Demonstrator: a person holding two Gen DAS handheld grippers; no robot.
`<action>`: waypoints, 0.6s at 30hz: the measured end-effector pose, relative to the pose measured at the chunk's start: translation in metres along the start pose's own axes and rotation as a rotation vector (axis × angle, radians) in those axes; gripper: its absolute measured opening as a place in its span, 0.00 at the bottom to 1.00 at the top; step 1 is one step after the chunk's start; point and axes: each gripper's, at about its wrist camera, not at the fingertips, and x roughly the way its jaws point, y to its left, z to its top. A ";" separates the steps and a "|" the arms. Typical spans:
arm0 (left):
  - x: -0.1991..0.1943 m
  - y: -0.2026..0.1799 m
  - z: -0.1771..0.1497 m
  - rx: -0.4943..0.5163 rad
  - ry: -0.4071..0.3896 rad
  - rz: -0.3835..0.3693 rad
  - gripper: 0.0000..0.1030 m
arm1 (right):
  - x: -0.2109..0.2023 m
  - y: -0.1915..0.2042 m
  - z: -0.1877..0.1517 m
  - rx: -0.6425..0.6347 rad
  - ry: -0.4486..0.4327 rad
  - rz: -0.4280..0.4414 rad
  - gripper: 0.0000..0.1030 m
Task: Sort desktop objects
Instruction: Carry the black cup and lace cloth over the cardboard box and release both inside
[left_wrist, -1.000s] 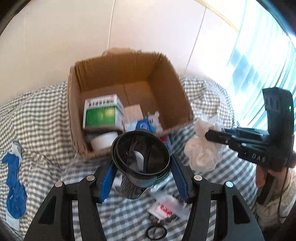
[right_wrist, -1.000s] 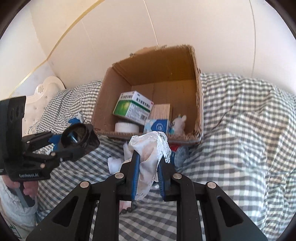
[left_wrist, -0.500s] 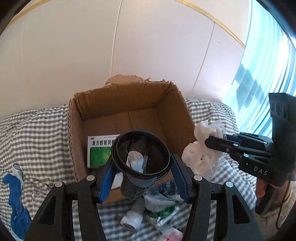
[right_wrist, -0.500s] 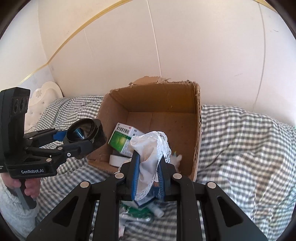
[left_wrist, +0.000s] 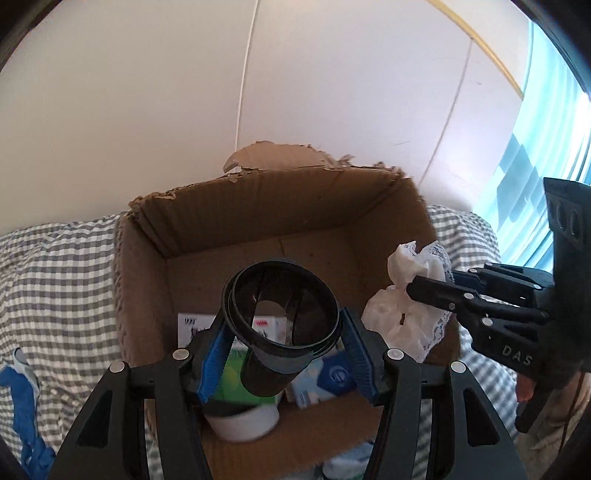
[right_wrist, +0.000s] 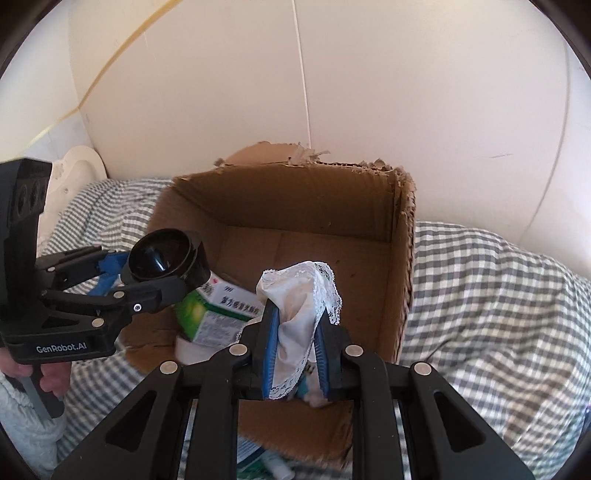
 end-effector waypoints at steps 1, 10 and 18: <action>0.005 0.001 0.002 0.003 0.003 0.005 0.58 | 0.004 0.000 0.002 -0.008 0.004 -0.005 0.17; 0.039 0.008 0.010 0.015 0.004 0.026 0.63 | 0.022 -0.010 0.013 -0.029 -0.007 -0.029 0.19; 0.026 0.009 0.008 -0.015 -0.028 0.037 0.89 | 0.006 -0.015 0.014 0.020 -0.077 -0.028 0.43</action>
